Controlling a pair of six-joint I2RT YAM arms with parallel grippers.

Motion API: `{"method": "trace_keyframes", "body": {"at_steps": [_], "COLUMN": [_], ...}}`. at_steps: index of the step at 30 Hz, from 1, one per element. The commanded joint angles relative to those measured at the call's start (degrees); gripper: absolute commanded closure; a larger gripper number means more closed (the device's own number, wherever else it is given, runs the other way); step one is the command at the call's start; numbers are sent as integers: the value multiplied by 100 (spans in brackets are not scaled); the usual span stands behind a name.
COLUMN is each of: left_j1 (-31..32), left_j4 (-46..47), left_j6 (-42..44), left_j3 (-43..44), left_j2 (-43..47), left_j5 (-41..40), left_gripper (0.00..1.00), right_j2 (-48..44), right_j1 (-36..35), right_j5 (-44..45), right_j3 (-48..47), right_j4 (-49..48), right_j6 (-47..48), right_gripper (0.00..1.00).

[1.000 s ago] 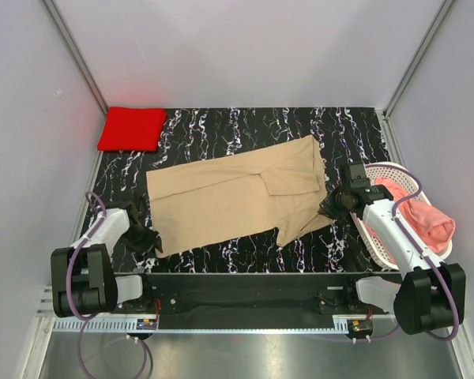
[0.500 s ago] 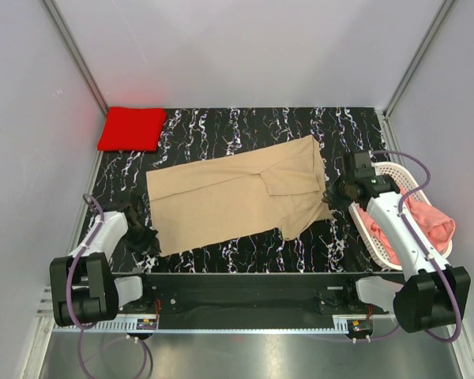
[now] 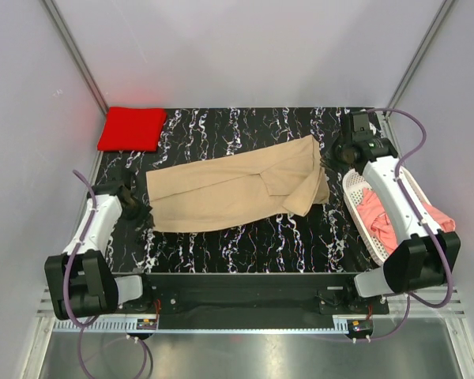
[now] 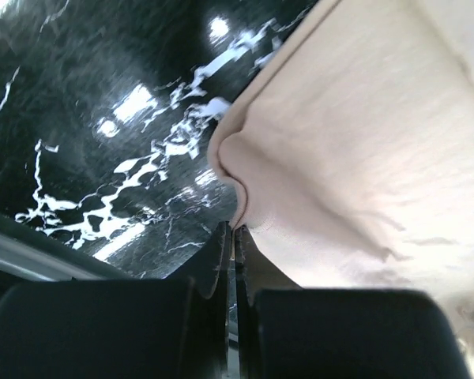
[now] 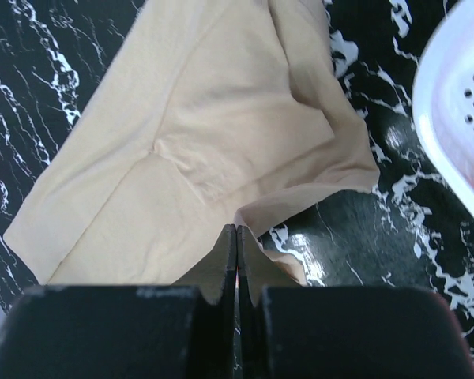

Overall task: Fold and stack the t-shirts
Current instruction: Fold the tshirt

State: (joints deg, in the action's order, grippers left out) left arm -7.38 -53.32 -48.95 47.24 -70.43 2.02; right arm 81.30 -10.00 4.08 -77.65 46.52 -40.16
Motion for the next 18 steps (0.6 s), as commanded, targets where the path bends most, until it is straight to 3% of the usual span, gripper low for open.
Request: {"method": "trace_keyframes", "body": {"at_steps": [1,18], "left_j1": [-27,-36], "left_j4": [155,-91], "left_j6": [263,509], "left_j3": [556,2270], "left_j2": [-390,-2140], "left_j5": [-193,-193], "left_gripper": [100,100], "right_j2": [272,2047], "right_j1": [24,191], "right_j5": [269,-205], "right_j3": [-584,-2606], "right_j4": [-152,-442], "right_j6": [342,676], "right_gripper": [100,100]}}
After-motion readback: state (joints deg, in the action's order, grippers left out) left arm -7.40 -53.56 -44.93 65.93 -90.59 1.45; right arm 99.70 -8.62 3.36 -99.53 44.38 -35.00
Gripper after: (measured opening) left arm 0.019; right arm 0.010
